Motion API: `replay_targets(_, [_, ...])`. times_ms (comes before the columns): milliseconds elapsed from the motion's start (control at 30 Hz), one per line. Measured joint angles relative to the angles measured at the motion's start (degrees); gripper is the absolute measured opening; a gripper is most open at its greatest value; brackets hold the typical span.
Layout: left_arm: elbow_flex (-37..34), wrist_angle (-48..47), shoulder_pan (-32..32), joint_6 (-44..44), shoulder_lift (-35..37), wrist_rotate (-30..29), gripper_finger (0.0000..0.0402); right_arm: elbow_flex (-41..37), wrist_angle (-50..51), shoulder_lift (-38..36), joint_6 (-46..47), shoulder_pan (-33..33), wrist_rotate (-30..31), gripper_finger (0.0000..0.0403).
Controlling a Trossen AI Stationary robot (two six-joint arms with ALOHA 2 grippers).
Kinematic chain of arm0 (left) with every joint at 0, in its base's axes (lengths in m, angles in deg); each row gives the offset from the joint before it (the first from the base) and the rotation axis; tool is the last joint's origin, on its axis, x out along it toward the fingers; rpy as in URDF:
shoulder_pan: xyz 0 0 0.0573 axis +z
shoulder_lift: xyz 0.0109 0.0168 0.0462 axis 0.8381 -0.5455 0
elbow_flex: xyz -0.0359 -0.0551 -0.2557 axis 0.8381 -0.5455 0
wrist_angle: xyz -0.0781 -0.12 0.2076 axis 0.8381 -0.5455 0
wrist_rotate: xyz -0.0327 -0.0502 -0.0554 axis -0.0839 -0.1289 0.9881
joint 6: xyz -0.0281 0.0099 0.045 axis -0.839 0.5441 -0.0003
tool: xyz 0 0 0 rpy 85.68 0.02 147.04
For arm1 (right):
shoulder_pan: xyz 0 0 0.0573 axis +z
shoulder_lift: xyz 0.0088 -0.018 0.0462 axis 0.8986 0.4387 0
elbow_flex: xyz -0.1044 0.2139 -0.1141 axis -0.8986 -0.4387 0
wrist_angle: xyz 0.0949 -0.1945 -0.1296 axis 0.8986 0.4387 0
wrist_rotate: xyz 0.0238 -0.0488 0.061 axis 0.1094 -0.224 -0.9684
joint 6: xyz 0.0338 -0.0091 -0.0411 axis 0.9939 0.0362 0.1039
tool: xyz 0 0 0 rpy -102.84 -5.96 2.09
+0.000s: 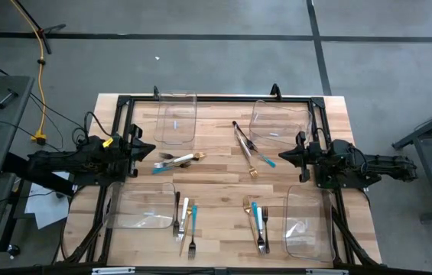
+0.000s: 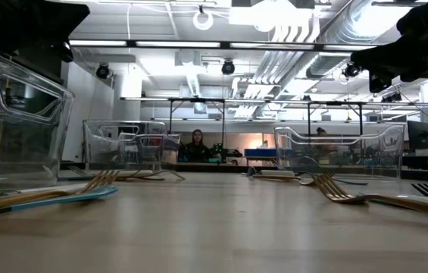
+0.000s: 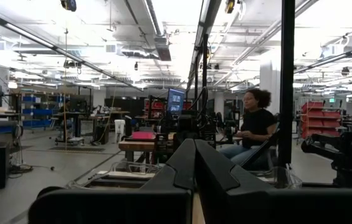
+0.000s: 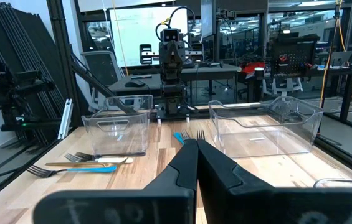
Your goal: Sort silverware by color (type)
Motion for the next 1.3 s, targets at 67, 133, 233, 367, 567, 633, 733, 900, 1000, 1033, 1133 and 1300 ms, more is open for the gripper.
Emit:
replay_targets(67, [0.00, -0.01, 0.02, 0.01, 0.02, -0.02, 0.0001, 0.00, -2.23, -0.01, 0.36, 0.01, 0.00, 0.0000])
replay_targets(133, [0.02, 0.01, 0.02, 0.01, 0.02, -0.02, 0.0001, 0.00, -6.34, 0.01, -0.29, 0.00, 0.50, 0.0000])
replay_targets(233, [0.02, -0.01, 0.00, 0.01, 0.00, -0.02, 0.0001, 0.00, -14.26, 0.00, 0.44, 0.01, 3.31, 0.0000])
replay_targets(367, [0.01, -0.01, 0.00, 0.01, 0.00, 0.00, 0.0001, 0.00, -26.34, 3.66, 6.19, 0.19, 0.52, 0.0000])
replay_targets(567, [0.00, -0.04, 0.01, 0.01, 0.00, 0.00, 0.0001, 4.40, -25.28, 19.59, 3.54, 2.43, 1.19, 0.0001])
replay_targets(633, [0.01, -0.03, 0.01, 0.00, 0.00, 0.00, 0.0001, 7.67, -20.12, 25.16, 3.50, 2.64, 5.50, 0.0008])
replay_targets(733, [0.02, -0.04, 0.02, 0.00, 0.00, 0.00, 0.0001, 13.88, -7.60, 32.74, 4.87, 2.60, 12.56, 0.0034])
replay_targets(900, [0.02, -0.04, 0.00, 0.01, 0.00, 0.00, 0.0001, 24.35, 11.65, 43.74, 10.82, 2.59, 16.23, 0.0107])
replay_targets(1000, [0.01, -0.04, 0.01, 0.00, 0.00, 0.00, 0.0001, 28.54, 18.12, 49.76, 14.04, 2.63, 16.04, 0.0145])
replay_targets(1033, [0.02, -0.04, 0.02, 0.01, 0.00, 0.00, 0.0001, 29.51, 19.55, 51.62, 16.09, 2.64, 16.26, 0.0156])
replay_targets(1133, [0.01, -0.04, 0.01, 0.01, 0.00, 0.00, 0.0001, 30.70, 21.36, 57.28, 24.41, 2.61, 17.23, 0.0176])
replay_targets(1300, [0.02, -0.03, 0.01, -0.01, 0.00, 0.00, 0.0001, 30.77, 21.45, 66.32, 35.00, 2.61, 19.69, 0.0180])
